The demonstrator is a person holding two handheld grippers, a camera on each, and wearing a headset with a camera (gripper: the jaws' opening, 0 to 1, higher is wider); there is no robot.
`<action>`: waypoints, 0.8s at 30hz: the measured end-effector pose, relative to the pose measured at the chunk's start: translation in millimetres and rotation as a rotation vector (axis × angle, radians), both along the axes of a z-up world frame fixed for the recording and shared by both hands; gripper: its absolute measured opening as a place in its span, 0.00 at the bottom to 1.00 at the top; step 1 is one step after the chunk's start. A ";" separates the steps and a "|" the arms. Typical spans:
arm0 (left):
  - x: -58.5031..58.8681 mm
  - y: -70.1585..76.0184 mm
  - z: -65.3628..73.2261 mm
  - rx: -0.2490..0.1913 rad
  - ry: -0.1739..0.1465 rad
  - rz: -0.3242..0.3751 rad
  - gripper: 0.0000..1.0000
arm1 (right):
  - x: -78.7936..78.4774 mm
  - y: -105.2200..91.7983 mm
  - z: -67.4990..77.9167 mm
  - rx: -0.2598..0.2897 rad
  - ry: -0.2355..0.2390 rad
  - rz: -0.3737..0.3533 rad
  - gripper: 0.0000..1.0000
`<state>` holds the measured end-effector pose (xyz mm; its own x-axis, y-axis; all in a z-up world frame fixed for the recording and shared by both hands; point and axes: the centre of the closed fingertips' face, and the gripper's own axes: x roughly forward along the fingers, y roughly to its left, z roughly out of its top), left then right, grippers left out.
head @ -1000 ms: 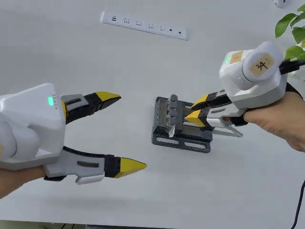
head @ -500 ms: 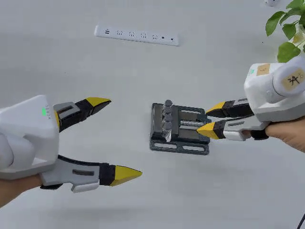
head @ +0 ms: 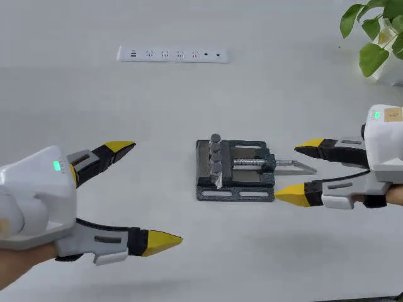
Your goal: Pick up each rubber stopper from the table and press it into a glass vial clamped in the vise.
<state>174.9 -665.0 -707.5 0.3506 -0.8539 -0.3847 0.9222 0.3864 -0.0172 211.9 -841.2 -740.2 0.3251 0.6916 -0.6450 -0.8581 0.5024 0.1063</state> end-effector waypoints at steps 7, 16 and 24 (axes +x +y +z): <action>-0.4 -5.6 -1.5 0.021 0.007 -0.003 0.99 | -9.5 -6.6 3.1 0.111 -0.043 -0.011 0.87; 1.7 -9.6 -9.0 0.055 0.003 -0.005 0.99 | -22.6 -6.9 10.3 0.158 -0.079 -0.012 0.94; 3.7 -12.2 -16.0 0.056 0.017 0.002 0.99 | -32.7 -9.2 3.6 0.137 -0.088 0.010 0.95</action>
<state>178.7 -677.3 -723.5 0.3451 -0.8303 -0.4377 0.9212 0.3889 -0.0113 179.2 -850.4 -736.6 0.3689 0.7744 -0.5139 -0.8719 0.4800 0.0974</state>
